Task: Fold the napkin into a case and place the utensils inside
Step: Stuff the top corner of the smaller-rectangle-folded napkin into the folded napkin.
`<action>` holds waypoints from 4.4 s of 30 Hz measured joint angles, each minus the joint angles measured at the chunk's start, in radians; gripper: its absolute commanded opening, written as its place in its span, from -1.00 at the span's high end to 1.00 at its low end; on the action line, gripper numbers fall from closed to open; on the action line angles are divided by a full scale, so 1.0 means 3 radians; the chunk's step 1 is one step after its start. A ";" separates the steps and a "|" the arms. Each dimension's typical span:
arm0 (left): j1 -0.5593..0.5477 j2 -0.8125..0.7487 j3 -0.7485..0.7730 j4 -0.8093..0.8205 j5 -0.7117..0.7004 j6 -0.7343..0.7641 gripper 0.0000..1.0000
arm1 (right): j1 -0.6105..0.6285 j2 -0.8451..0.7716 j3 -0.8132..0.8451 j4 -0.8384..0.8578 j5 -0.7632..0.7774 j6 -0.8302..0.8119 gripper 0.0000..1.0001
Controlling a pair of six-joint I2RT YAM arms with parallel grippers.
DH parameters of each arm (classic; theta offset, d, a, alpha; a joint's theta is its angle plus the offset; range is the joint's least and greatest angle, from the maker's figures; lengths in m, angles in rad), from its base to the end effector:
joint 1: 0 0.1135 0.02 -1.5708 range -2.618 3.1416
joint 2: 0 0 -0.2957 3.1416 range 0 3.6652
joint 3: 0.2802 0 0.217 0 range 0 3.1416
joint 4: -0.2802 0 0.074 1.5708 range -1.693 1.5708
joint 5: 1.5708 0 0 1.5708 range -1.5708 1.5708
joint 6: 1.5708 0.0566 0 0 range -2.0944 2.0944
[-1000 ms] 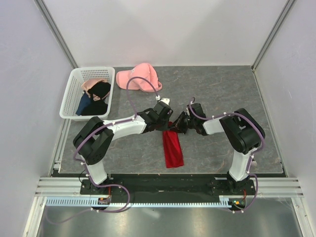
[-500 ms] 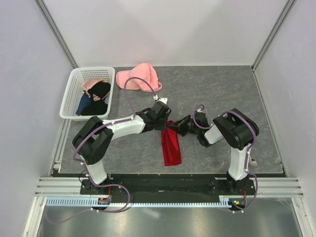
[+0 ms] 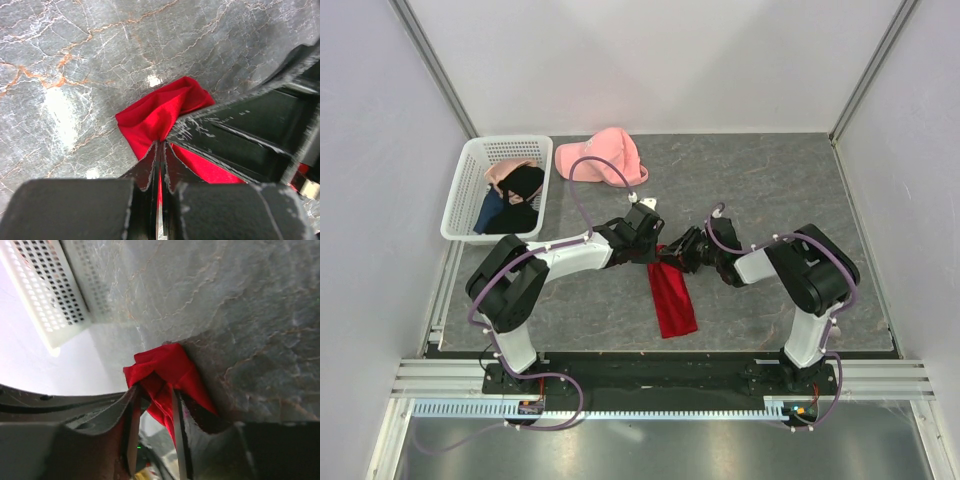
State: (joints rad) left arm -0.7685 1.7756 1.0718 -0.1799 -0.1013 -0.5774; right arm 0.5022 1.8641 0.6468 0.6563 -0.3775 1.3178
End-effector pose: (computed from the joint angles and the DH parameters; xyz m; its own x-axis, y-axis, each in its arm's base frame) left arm 0.2632 -0.2465 0.2131 -0.8180 0.0355 -0.5741 0.2374 0.9300 -0.2807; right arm 0.2890 0.1825 0.1543 -0.8148 0.5793 -0.0221 0.2710 0.4143 0.8689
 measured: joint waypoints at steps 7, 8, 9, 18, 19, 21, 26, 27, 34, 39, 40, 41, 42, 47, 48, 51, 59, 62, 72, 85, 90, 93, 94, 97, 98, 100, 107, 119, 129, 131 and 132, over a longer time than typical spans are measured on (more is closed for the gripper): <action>0.0033 0.0000 -0.0032 -0.0019 0.0028 -0.0009 0.95 | 0.0000 -0.0281 0.0057 -0.0556 -0.0031 -0.0524 0.27; 0.0037 0.0000 -0.0038 -0.0019 0.0027 -0.0009 0.95 | 0.0000 -0.0290 0.0057 -0.0587 -0.0034 -0.0563 0.32; 0.0043 0.0000 -0.0043 -0.0019 0.0031 -0.0010 0.95 | 0.0004 -0.0291 0.0056 -0.0605 -0.0041 -0.0589 0.41; 0.0055 -0.0013 -0.0053 -0.0018 0.0139 -0.0057 0.95 | 0.0053 -0.0198 0.0076 -0.0590 -0.0117 -0.0642 1.00; 0.0055 -0.0013 -0.0056 -0.0015 0.0168 -0.0064 0.95 | 0.0071 -0.0154 0.0104 -0.0589 -0.0117 -0.0637 1.00; 0.0055 -0.0014 -0.0075 -0.0009 0.0195 -0.0086 0.95 | 0.0111 -0.0070 0.0170 -0.0571 -0.0120 -0.0624 1.00; 0.0113 -0.0090 -0.0121 0.0008 0.0183 -0.0111 0.95 | 0.0179 0.0161 0.0381 -0.0412 -0.0121 -0.0551 1.00; 0.0118 -0.0103 -0.0121 0.0011 0.0187 -0.0121 0.95 | 0.0188 0.0174 0.0389 -0.0371 -0.0098 -0.0539 1.00; 0.0158 -0.0164 -0.0160 0.0053 0.0195 -0.0219 0.95 | 0.0189 0.0174 0.0376 -0.0243 -0.0079 -0.0491 1.00; 0.0170 -0.0240 -0.0161 0.0009 0.0167 -0.0237 0.95 | 0.0188 0.0173 0.0298 0.0013 -0.0141 -0.0371 1.00; 0.0170 -0.0244 -0.0161 0.0000 0.0168 -0.0242 0.95 | 0.0189 0.0173 0.0281 0.0056 -0.0148 -0.0354 1.00; 0.0170 -0.0245 -0.0161 -0.0001 0.0167 -0.0248 0.94 | 0.0189 0.0173 0.0276 0.0081 -0.0146 -0.0347 1.00; 0.0173 -0.0245 -0.0161 0.0003 0.0167 -0.0254 0.95 | 0.0189 0.0177 0.0277 0.0097 -0.0145 -0.0342 1.00; 0.0201 -0.0247 -0.0181 -0.0018 0.0108 -0.0309 0.90 | 0.0189 0.0472 0.0373 0.0422 -0.0217 -0.0249 1.00; 0.0201 -0.0247 -0.0196 -0.0022 0.0080 -0.0315 0.87 | 0.0189 0.0548 0.0408 0.0479 -0.0235 -0.0238 1.00; 0.0205 -0.0247 -0.0238 -0.0089 0.0041 -0.0328 0.59 | 0.0191 0.0664 0.0467 0.0598 -0.0295 -0.0202 1.00; 0.0223 -0.0242 -0.0092 -0.0399 -0.0193 -0.0243 0.27 | 0.0193 0.0618 0.0472 0.0537 -0.0323 -0.0390 1.00; 0.0223 -0.0242 0.0018 -0.0444 -0.0267 -0.0206 0.25 | 0.0193 0.0582 0.0472 0.0464 -0.0323 -0.0458 1.00; 0.0223 -0.0066 0.0210 -0.0612 -0.0357 -0.0118 0.37 | 0.0195 0.0567 0.0472 0.0338 -0.0348 -0.0584 1.00; 0.0299 0.0039 0.0242 -0.0730 -0.0385 -0.0086 0.84 | 0.0345 0.0722 0.0815 0.0178 -0.0304 -0.0626 1.00; 0.0355 0.0039 0.0242 -0.0730 -0.0370 -0.0086 0.83 | 0.0361 0.0744 0.0870 0.0139 -0.0289 -0.0661 1.00; 0.0354 0.0039 0.0240 -0.0725 -0.0345 -0.0086 0.84 | 0.0361 0.0661 0.0870 -0.0024 -0.0271 -0.0777 1.00; 0.0354 0.0039 0.0240 -0.0718 -0.0332 -0.0086 0.84 | 0.0364 0.0613 0.0870 -0.0117 -0.0258 -0.0825 1.00; 0.0354 0.0039 0.0239 -0.0703 -0.0324 -0.0086 0.85 | 0.0367 0.0413 0.0863 -0.0412 -0.0214 -0.0997 1.00; 0.0354 0.0039 0.0235 -0.0699 -0.0323 -0.0088 0.85 | 0.0366 0.0348 0.0863 -0.0472 -0.0207 -0.1045 1.00; 0.0354 0.0036 0.0223 -0.0693 -0.0318 -0.0086 0.85 | 0.0347 0.0252 0.0861 -0.0543 -0.0205 -0.1109 1.00; 0.0354 0.0000 0.0201 -0.0690 -0.0240 -0.0088 0.85 | 0.0280 0.0198 0.0856 -0.0632 -0.0202 -0.1221 1.00; 0.0352 -0.0009 0.0195 -0.0684 -0.0114 -0.0089 0.85 | 0.0380 0.0524 0.0960 -0.0506 -0.0228 -0.1146 1.00; 0.0366 -0.0020 0.0163 -0.0666 -0.0117 -0.0089 0.55 | 0.0347 0.0406 0.0965 -0.0748 -0.0216 -0.1280 1.00; 0.0366 -0.0041 0.0148 -0.0665 -0.0117 -0.0089 0.46 | 0.0328 0.0310 0.0965 -0.0914 -0.0210 -0.1394 0.99; 0.0366 -0.0058 0.0140 -0.0665 -0.0117 -0.0090 0.40 | 0.0319 0.0247 0.0965 -0.1013 -0.0202 -0.1469 0.97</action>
State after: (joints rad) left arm -0.6586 1.7580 1.1137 -0.3794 -0.1364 -0.6044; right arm 0.5980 1.9381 0.9363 0.3523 -0.4381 0.8772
